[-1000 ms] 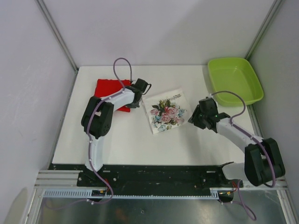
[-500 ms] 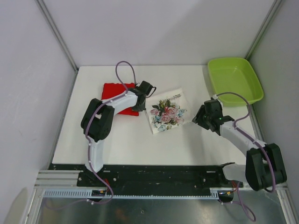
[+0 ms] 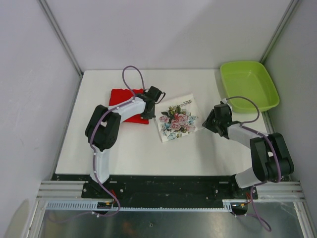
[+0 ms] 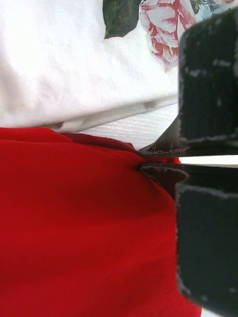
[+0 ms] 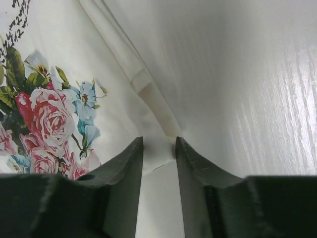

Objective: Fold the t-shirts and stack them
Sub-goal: Put the neatly folded tshirt into the corner of the board with both arms

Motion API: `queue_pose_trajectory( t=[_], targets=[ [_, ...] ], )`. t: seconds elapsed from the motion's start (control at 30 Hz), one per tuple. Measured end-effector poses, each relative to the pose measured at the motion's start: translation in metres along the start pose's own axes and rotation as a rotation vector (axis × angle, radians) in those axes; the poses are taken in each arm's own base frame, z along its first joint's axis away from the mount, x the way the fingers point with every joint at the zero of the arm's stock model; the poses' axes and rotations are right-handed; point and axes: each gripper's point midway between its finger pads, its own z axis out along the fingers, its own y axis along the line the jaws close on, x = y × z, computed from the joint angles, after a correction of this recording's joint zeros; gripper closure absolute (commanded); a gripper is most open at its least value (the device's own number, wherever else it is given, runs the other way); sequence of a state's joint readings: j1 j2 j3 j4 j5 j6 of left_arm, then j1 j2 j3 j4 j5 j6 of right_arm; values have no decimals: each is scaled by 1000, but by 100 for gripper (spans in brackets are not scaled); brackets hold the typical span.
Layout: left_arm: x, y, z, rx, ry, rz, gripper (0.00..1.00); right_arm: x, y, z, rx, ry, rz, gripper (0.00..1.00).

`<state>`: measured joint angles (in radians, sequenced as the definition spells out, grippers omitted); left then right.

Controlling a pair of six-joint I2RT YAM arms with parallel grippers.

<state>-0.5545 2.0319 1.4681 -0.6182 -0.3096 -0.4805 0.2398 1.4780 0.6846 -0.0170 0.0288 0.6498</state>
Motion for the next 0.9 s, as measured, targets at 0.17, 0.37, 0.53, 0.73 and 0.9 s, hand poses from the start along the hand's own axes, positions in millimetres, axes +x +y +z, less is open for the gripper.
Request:
queue_pose_trajectory(
  t=[0.17,0.37,0.53,0.73,0.9],
  targets=[
    [0,-2,0,9,3,-1,98,-3,1,1,-3,-13,-9,93],
    [1,-10,-3,52,16,-3,82,0,-2,0,6,-1,-15,100],
    [3,-23,-13,110,25,6,63,16,-14,-11,32,42,-16,100],
    [6,-43,-51,220,-3,29,56,33,-26,-39,43,78,-16,100],
    [21,-51,-83,316,-12,32,56,51,-33,-62,34,116,-16,68]
  ],
)
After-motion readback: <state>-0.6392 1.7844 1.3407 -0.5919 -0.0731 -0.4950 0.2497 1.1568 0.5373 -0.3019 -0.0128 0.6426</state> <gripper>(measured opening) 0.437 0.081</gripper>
